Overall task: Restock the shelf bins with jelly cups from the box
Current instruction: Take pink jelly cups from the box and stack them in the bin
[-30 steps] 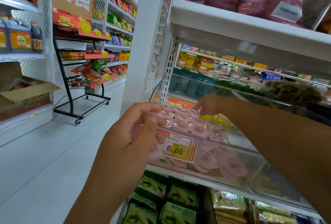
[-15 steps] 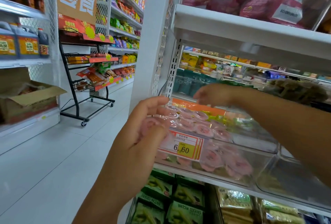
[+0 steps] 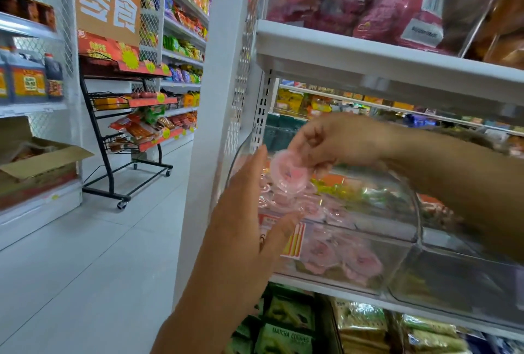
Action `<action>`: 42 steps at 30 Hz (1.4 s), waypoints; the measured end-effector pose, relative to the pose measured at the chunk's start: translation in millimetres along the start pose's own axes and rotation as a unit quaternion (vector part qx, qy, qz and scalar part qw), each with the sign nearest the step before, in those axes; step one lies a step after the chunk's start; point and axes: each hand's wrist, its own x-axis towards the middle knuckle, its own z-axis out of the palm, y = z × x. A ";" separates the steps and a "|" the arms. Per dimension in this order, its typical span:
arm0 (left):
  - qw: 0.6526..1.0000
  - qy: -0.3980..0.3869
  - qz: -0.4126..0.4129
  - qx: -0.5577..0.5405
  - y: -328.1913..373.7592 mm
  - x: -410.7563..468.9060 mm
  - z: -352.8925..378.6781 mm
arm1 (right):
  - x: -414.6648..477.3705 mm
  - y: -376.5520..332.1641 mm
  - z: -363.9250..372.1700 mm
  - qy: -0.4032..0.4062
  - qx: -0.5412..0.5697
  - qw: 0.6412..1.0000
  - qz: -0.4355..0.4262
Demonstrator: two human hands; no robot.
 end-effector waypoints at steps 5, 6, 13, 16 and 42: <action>0.985 -0.063 0.055 0.150 -11.5 -1.2 -6.4 | 50.9 61.5 -29.0 0.044 -0.359 0.930 0.069; 0.983 -0.072 0.062 0.159 -12.9 -1.4 -6.9 | 56.9 70.6 -29.9 0.017 -0.363 0.926 0.105; 0.980 -0.059 0.085 0.169 -19.8 -0.4 -4.3 | 90.6 115.0 -23.7 -0.047 -0.438 0.887 0.141; 0.979 -0.057 0.092 0.172 -21.3 1.1 -4.4 | 97.1 118.8 -21.8 -0.052 -0.454 0.882 0.114; 0.980 -0.060 0.103 0.162 -26.5 -0.3 -5.0 | 99.9 123.9 6.1 -0.137 -0.273 0.940 0.154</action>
